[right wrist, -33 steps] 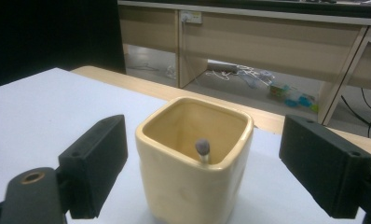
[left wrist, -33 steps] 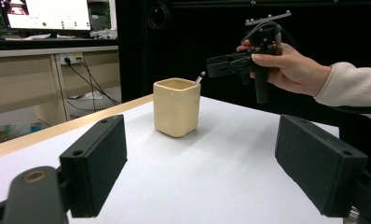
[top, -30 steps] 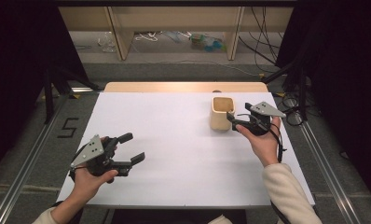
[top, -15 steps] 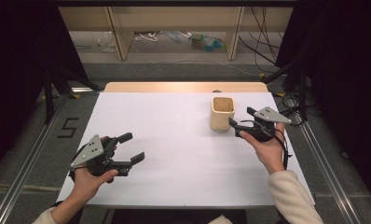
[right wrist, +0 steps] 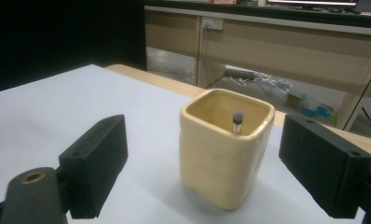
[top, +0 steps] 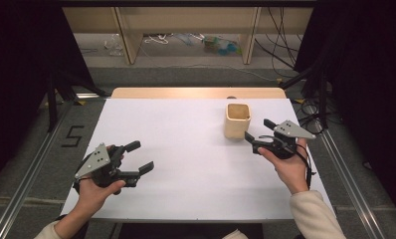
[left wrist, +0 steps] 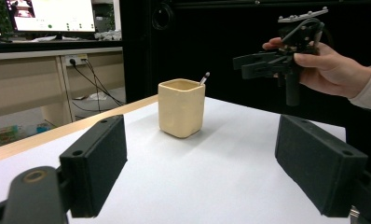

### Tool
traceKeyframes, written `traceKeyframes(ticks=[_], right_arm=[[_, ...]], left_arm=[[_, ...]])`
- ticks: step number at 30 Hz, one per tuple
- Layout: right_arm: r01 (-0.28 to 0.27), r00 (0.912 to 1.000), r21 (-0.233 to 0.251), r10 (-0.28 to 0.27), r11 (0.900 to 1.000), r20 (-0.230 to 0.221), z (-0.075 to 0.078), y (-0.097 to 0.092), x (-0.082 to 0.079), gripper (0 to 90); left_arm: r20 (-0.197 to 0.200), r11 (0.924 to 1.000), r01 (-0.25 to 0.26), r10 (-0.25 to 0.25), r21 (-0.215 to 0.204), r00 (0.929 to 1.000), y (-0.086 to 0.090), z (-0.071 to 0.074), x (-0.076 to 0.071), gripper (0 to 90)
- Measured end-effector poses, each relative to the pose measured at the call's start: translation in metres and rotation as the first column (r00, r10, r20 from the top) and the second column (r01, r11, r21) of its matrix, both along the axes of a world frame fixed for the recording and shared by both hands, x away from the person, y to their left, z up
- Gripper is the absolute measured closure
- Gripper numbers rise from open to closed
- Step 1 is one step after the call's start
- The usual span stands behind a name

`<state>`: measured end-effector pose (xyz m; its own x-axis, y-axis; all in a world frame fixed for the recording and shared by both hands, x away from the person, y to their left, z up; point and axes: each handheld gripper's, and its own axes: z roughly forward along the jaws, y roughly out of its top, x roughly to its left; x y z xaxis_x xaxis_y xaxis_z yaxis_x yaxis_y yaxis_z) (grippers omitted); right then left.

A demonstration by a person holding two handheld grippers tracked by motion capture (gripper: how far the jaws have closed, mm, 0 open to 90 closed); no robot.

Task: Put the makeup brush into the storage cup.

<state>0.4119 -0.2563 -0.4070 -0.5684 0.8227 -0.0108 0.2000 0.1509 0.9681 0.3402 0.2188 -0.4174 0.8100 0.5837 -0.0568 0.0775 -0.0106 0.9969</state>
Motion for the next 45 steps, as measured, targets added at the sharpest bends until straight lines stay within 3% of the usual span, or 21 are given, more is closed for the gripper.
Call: traceKeyframes(ticks=[14,15,21,23,28,29,30,45], right_arm=[[-0.021,0.9997,-0.013,0.021,0.9997,0.009,0.000,-0.006,-0.020,16.5],[-0.027,0.9995,0.004,0.027,0.9996,0.017,-0.001,-0.004,-0.020,16.5],[-0.029,0.9996,0.004,0.029,0.9996,-0.004,-0.001,-0.006,-0.026,16.6],[-0.030,0.9994,0.008,0.030,0.9995,0.017,-0.002,-0.006,-0.027,16.5],[-0.043,0.9991,0.009,0.043,0.9990,-0.004,-0.001,-0.007,-0.033,16.7],[-0.056,0.9984,0.036,0.056,0.9978,0.009,-0.003,-0.005,-0.032,16.7],[-0.048,0.9987,0.017,0.047,0.9987,0.017,-0.002,-0.006,-0.033,16.6],[-0.099,0.9951,0.032,0.098,0.9946,0.008,-0.004,-0.008,-0.048,17.3]], left_arm=[[0.008,0.9998,-0.015,0.015,0.015,0.9999,0.002,-0.002,0.007,16.6],[0.013,0.9997,-0.014,0.014,0.017,0.9998,0.002,-0.002,0.007,16.6],[0.012,0.9996,-0.012,0.012,0.025,0.9999,0.003,-0.003,0.010,16.6],[0.015,0.9996,-0.010,0.009,0.027,0.9998,0.003,-0.004,0.011,16.6],[0.008,0.9997,-0.006,0.006,0.025,0.9999,0.002,-0.005,0.012,16.6],[0.010,0.9996,-0.004,0.004,0.027,0.9999,0.003,-0.005,0.013,16.6],[0.010,0.9996,-0.003,0.003,0.027,0.9999,0.002,-0.005,0.013,16.6],[0.005,0.9993,0.002,-0.002,0.037,1.0000,0.002,-0.007,0.014,16.6]])
